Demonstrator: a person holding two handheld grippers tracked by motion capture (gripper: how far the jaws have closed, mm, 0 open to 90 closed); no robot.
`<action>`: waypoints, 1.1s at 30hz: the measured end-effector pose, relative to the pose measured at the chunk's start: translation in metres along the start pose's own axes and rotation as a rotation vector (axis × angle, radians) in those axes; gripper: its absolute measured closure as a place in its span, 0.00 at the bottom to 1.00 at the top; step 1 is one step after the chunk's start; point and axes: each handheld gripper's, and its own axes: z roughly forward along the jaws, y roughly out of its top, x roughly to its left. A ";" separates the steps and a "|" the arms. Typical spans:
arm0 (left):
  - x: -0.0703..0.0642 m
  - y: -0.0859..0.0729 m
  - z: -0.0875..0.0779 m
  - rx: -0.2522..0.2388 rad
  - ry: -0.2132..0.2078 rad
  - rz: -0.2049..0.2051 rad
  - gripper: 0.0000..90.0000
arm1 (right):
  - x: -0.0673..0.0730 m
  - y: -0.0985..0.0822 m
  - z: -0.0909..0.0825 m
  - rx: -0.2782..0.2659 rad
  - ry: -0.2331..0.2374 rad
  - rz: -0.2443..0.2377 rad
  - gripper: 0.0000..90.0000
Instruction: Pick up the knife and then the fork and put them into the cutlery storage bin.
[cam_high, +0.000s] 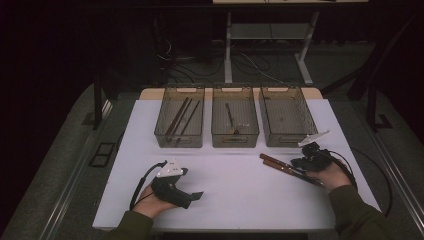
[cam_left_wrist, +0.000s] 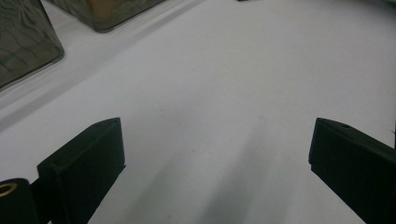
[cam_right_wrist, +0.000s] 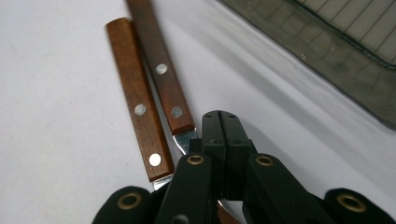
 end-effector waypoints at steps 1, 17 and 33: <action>0.000 0.000 0.000 0.000 0.000 0.000 0.03 | 0.001 0.000 0.000 0.003 0.003 -0.003 1.00; -0.001 0.000 0.000 -0.004 0.001 0.005 0.03 | 0.003 -0.003 -0.007 -0.017 0.033 -0.007 0.90; -0.001 0.001 -0.001 -0.023 0.007 0.010 0.00 | 0.024 -0.025 -0.034 -0.165 0.085 -0.054 0.65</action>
